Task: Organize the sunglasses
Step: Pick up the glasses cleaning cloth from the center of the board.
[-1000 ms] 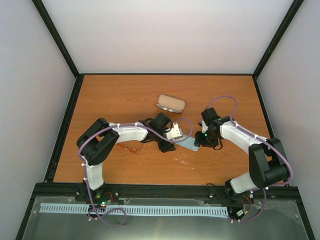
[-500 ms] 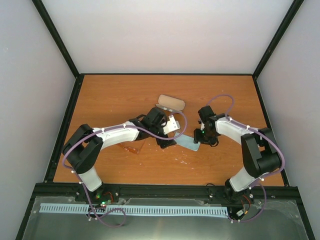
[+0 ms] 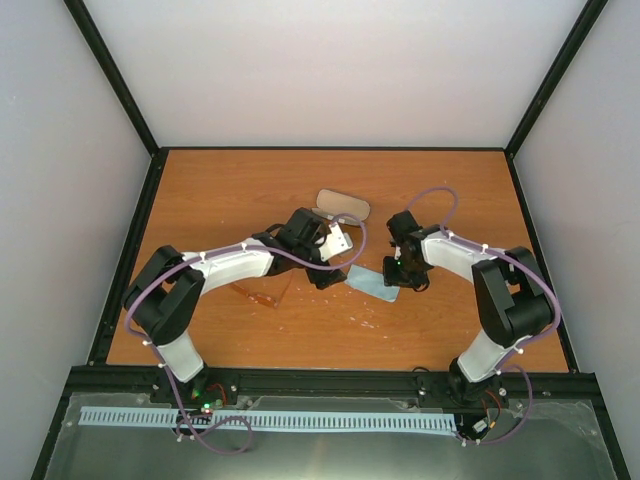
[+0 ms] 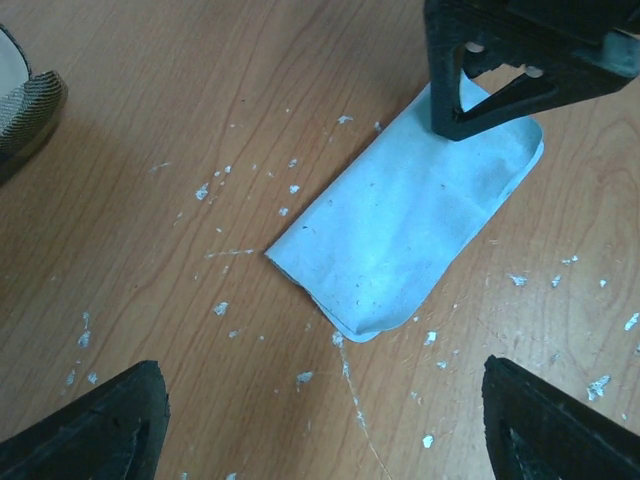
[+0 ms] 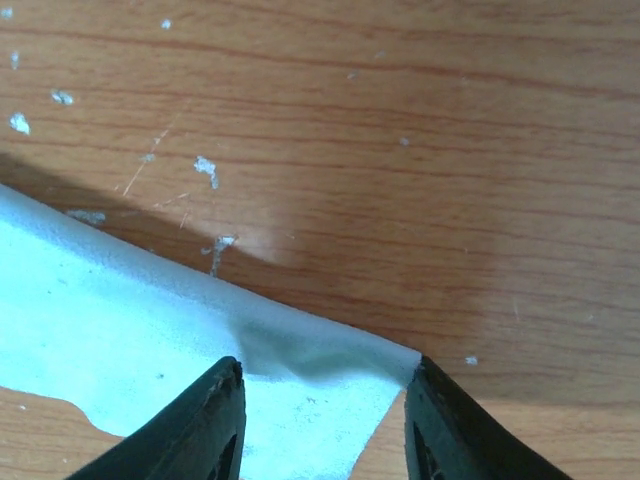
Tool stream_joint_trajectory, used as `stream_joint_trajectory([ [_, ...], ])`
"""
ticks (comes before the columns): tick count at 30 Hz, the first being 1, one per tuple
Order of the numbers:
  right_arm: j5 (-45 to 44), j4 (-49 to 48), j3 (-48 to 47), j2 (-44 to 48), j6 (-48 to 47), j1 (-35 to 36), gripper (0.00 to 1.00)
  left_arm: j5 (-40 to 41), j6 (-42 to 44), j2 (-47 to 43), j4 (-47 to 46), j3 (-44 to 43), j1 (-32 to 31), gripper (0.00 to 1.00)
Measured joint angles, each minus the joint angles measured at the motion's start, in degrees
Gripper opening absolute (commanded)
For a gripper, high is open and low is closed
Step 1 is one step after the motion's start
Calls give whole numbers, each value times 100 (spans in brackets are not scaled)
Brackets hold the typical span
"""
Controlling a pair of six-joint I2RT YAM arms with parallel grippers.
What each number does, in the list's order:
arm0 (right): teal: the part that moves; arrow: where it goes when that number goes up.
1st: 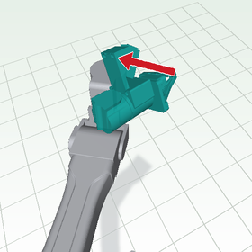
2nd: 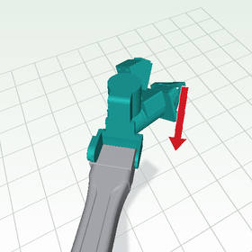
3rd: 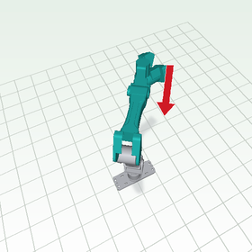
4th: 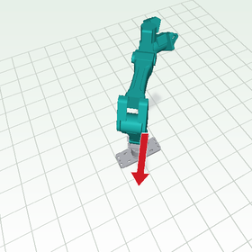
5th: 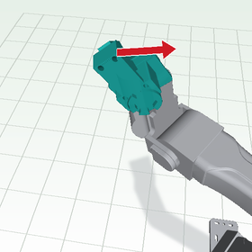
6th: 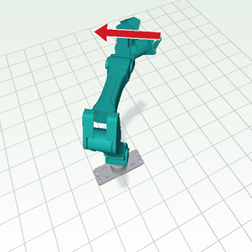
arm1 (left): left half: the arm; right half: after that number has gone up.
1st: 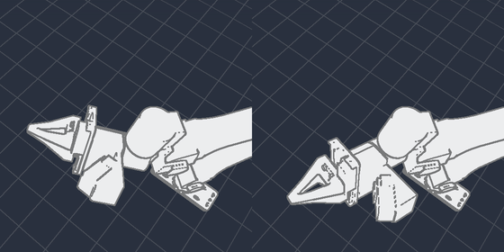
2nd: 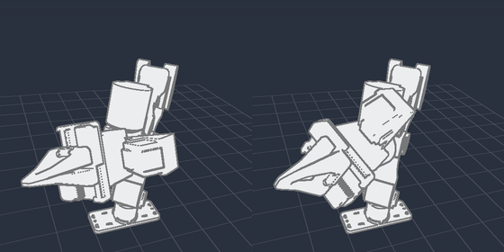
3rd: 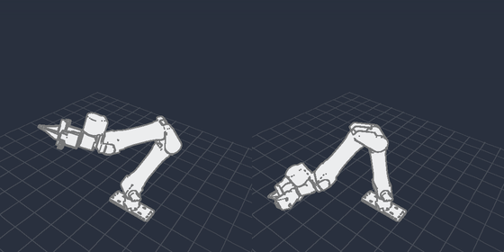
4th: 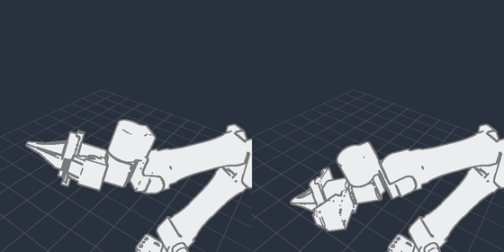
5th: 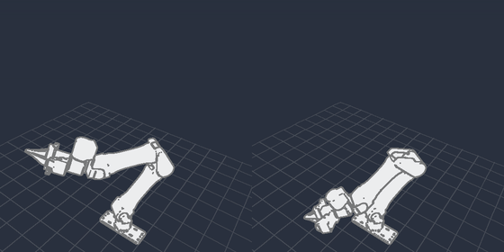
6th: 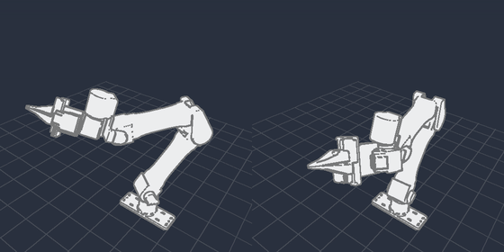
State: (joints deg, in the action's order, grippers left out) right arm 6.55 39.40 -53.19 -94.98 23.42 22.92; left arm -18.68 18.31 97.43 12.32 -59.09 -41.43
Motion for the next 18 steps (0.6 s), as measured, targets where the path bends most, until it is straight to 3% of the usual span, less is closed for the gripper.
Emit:
stream_joint_trajectory([
  [7, -37, -26, -2, -35, 59, 57, 25, 0, 2, 192, -28, -76, 46, 76],
  [11, -31, -46, 0, -44, 118, 66, 14, -44, -4, 345, -31, -205, 50, 55],
  [14, -37, -59, 4, -52, 114, 72, 9, -92, -11, 531, -42, -343, 52, 46],
  [18, -33, -66, 4, -61, 120, 79, 4, -195, 7, 848, -24, -603, 57, 52],
])
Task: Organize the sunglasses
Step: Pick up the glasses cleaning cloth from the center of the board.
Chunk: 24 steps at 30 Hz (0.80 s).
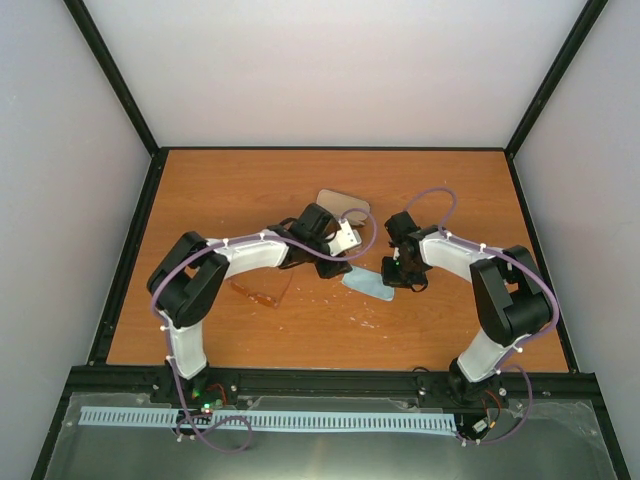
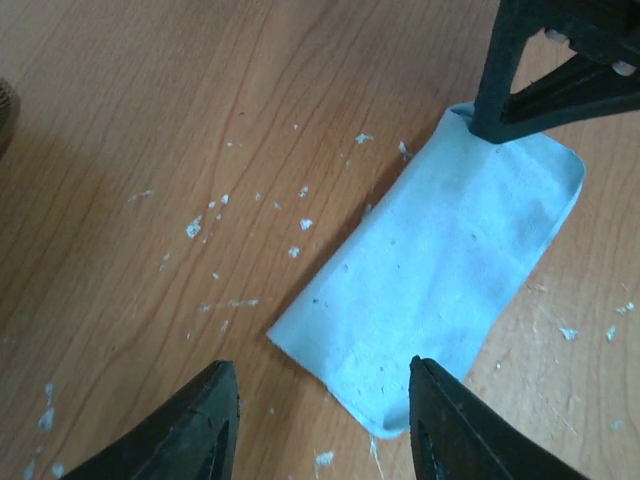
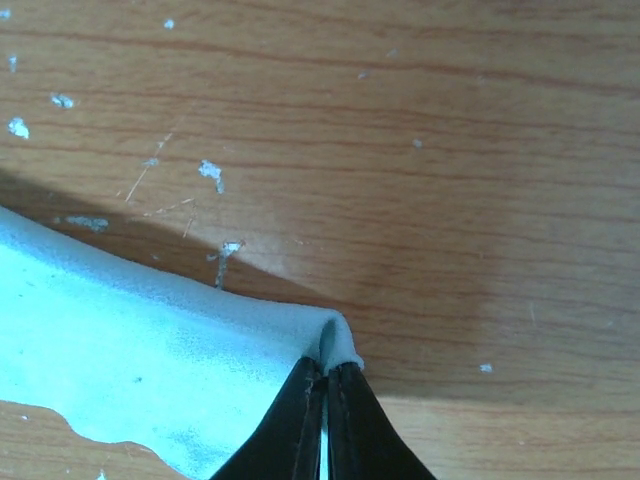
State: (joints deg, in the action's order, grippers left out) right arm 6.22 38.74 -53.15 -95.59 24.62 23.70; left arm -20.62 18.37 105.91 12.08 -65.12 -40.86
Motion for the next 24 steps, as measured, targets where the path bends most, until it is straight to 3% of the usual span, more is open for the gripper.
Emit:
stream_joint_trajectory([
  [5, -2, 4, -7, -9, 4, 2, 3, -122, 63, 313, 68, -271, 0, 59],
  [24, -2, 46, -48, -37, 2, 4, 3, -61, 214, 870, 70, -393, 0, 56],
])
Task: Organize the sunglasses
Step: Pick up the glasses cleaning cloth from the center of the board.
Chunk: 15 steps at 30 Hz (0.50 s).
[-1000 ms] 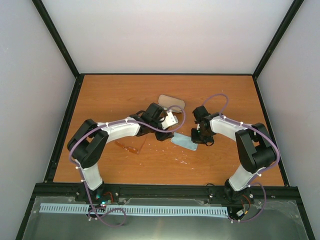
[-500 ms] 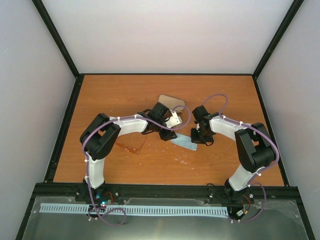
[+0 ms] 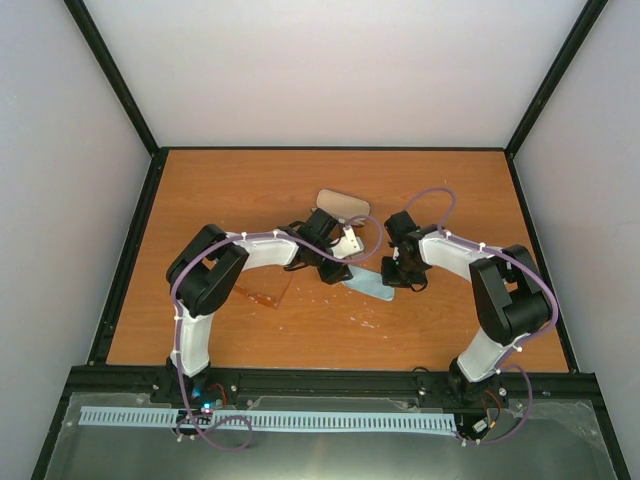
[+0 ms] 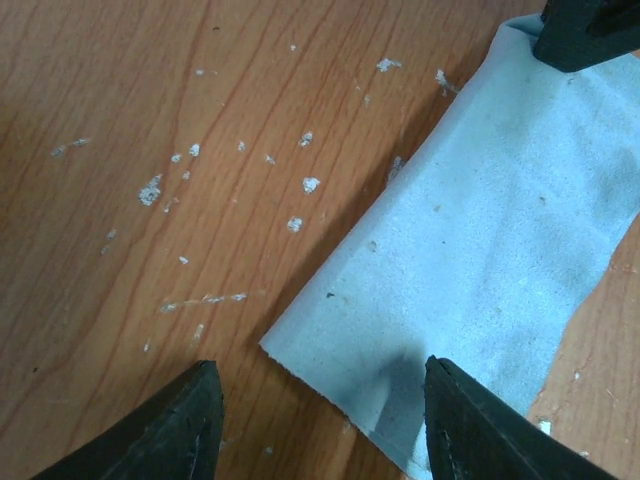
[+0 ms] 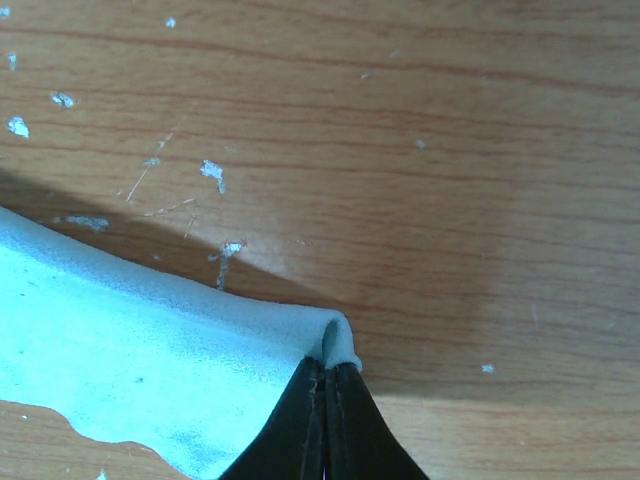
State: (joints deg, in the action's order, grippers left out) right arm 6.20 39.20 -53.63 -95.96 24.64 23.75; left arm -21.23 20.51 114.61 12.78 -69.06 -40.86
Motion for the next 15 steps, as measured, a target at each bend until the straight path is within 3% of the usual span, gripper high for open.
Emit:
stream_joint_trajectory([
  [5, 0, 0, 0, 0, 0, 0, 3, -9, -4, 31, -68, -13, 0, 52],
  [15, 0, 0, 0, 0, 0, 0, 3, -133, -52, 229, -111, -232, 0, 28],
])
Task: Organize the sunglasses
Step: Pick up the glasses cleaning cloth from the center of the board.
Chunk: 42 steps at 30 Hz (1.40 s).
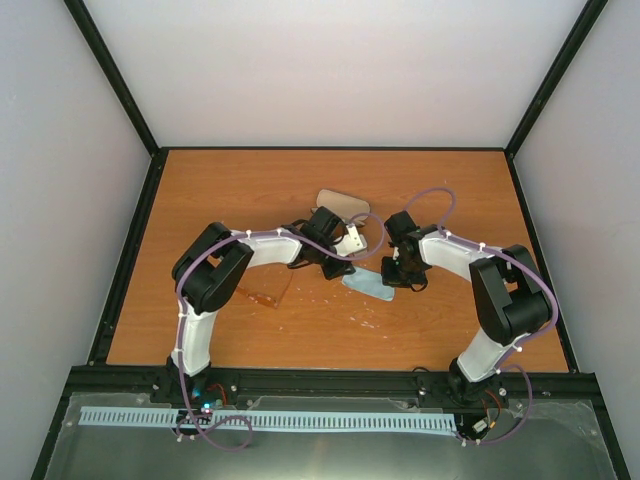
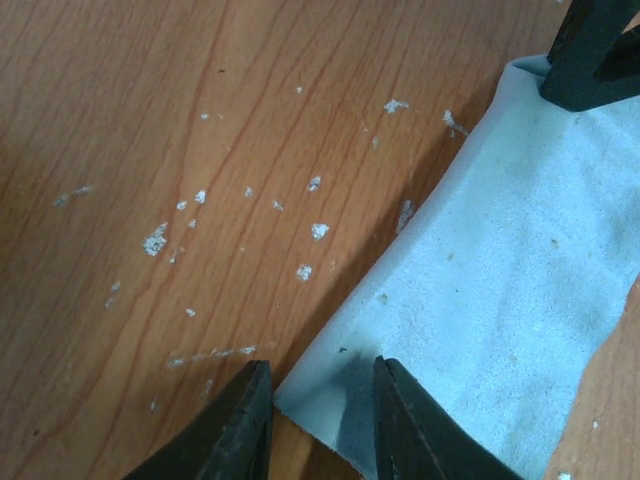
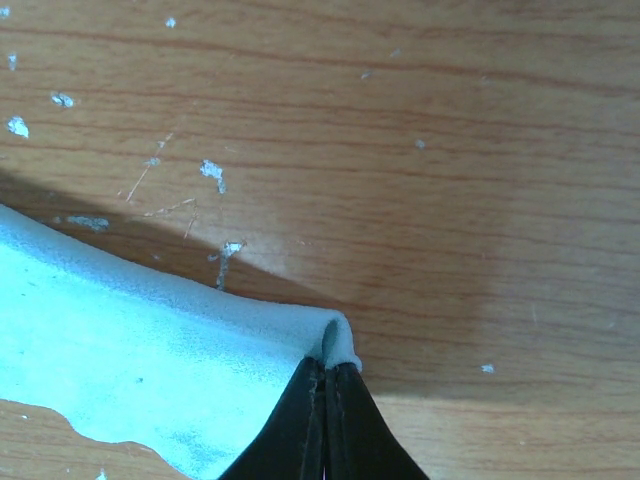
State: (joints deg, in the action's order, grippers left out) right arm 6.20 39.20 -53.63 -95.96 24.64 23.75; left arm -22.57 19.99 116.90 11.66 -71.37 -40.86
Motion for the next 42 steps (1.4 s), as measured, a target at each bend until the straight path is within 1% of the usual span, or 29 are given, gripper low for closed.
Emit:
stream_joint_trajectory([
  [5, 0, 0, 0, 0, 0, 0, 3, -28, 7, 9, -11, 9, 0, 18],
  [10, 2, 0, 0, 0, 0, 0, 3, -85, 20, 9, -144, 96, 0, 1],
  [19, 15, 2, -37, -24, -7, 2, 3, -107, 35, 9, -160, 101, 9, 0],
  [26, 24, -2, -282, -201, -68, 9, 3, -4, 44, -2, -35, 33, 44, 0],
  [34, 15, 2, -857, -483, -192, 9, 3, 162, 76, -131, 125, -146, 240, 0],
  [42, 26, 90, -1567, -955, -372, 11, 3, 313, 236, -286, 129, -295, 461, 1],
])
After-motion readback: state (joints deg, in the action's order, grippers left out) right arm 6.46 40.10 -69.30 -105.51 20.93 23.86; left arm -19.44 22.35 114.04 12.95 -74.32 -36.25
